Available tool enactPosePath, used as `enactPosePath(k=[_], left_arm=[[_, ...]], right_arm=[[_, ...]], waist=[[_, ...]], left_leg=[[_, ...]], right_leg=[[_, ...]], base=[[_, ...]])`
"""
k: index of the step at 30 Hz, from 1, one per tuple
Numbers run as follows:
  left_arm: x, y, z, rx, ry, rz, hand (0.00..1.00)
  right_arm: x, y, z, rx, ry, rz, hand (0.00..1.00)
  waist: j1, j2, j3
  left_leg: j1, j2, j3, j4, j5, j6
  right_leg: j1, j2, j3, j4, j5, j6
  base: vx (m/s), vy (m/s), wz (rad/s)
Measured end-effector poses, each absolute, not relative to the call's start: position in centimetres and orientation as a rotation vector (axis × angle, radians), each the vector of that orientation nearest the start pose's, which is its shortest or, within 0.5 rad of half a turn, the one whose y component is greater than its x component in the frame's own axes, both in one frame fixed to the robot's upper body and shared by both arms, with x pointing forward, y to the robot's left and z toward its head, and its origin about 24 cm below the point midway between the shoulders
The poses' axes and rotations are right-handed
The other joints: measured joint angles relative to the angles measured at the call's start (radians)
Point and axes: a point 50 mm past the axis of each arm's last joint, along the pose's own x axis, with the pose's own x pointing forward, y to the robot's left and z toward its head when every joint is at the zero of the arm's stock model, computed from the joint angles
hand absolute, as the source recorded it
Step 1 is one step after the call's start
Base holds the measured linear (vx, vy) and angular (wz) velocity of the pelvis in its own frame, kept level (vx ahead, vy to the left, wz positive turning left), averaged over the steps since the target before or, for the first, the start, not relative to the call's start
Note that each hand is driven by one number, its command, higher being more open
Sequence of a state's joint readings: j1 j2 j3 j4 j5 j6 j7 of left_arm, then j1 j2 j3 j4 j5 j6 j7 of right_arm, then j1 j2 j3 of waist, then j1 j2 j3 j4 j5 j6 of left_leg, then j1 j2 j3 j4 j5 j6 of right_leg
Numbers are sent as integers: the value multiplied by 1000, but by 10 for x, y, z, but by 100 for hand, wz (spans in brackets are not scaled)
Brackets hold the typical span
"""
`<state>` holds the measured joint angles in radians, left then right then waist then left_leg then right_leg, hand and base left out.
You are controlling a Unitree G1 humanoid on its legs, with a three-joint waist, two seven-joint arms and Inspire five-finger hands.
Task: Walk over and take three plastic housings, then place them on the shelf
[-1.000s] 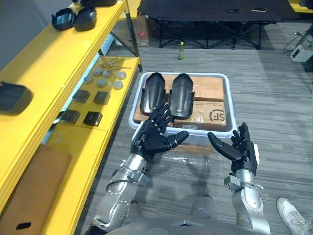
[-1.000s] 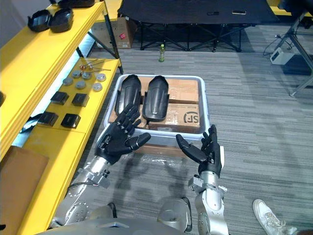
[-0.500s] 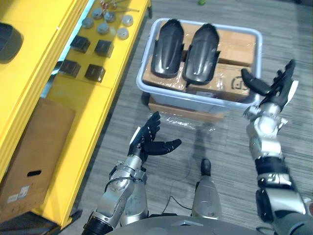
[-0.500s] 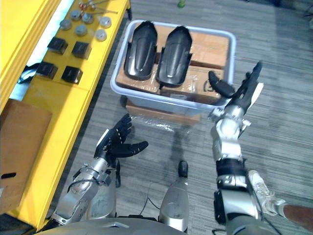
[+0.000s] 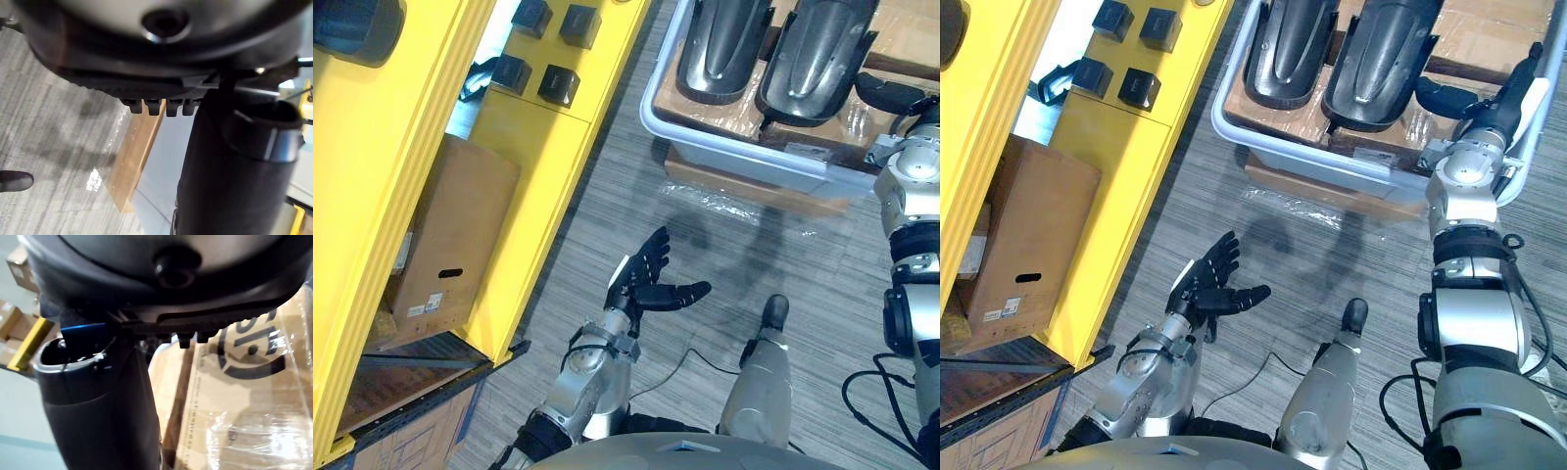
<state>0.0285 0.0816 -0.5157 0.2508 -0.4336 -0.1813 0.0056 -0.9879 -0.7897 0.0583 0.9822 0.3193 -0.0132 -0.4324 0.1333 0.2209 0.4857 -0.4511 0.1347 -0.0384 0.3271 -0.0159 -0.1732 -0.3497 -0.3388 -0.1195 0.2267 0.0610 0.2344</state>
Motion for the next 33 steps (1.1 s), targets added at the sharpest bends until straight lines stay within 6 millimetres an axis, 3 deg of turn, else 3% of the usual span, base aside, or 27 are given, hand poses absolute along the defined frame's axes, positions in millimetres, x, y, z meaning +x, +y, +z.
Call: enactPosePath(k=[3,4,8,9,14,15,18,22,24,30,33], left_arm=[[208,56,-23,-315,255,-377,100],[208,56,-22,-316,252,-377,100],[208,55,-21,-342,247,-372,100],[207,55,-21,-347,243,-369,100],[207,54,-20,-350,236,-370,100],[207,54,-20,-350,236,-371,100],[206,54,-21,-349,237,-373,100],[196,56,-26,-365,261,-360,100],[194,57,-27,-366,269,-355,100],[191,61,-28,-377,268,-359,100],[191,61,-27,-379,258,-367,100]], right_arm=[[356,-364,240,-309,-145,-806,100],[355,-366,241,-315,-131,-807,0],[349,-379,238,-473,-4,-823,0],[336,-400,250,-518,79,-880,0],[330,-408,252,-524,130,-901,0],[330,-410,250,-511,160,-899,100],[328,-412,244,-504,196,-918,100],[334,-403,248,-510,109,-975,100],[338,-396,260,-497,48,-968,100],[347,-355,321,-548,-339,-875,100],[349,-350,327,-562,-363,-858,100]], waist=[[3,3,-2],[3,4,-2],[20,6,-4],[28,12,-8],[26,14,-10],[27,15,-10],[27,15,-11],[17,17,-12],[3,16,-11],[-16,14,-10],[-19,14,-10]], left_leg=[[-5,-4,-9,2,3,0],[-9,-4,-12,3,3,0],[-21,-6,-32,4,3,-10],[-21,-6,-50,0,9,-15],[-16,-4,-52,-1,13,-9],[-8,-4,-51,-4,13,-9],[15,-3,-49,-17,15,-10],[47,0,-42,-36,20,-12],[51,0,-39,-42,22,-12],[111,8,2,-106,43,-13],[114,11,2,-117,50,-14]], right_leg=[[2,-4,-12,3,-1,0],[1,-4,-15,3,-1,0],[-3,-7,-39,23,-20,-4],[-2,-7,-55,46,-38,-9],[0,-7,-59,54,-43,-10],[6,-7,-59,54,-44,-11],[23,-7,-61,54,-45,-11],[44,-7,-62,52,-48,-15],[45,-7,-61,50,-47,-15],[56,-4,-36,32,-45,-15],[56,-1,-36,30,-45,-16]], base=[[-22,-31,10],[-26,-20,13],[-18,-43,15],[-3,-101,22],[10,-33,4],[0,0,0],[11,-37,1],[-1,-43,-3],[-3,-12,-3],[12,-31,-15],[23,-38,1]])
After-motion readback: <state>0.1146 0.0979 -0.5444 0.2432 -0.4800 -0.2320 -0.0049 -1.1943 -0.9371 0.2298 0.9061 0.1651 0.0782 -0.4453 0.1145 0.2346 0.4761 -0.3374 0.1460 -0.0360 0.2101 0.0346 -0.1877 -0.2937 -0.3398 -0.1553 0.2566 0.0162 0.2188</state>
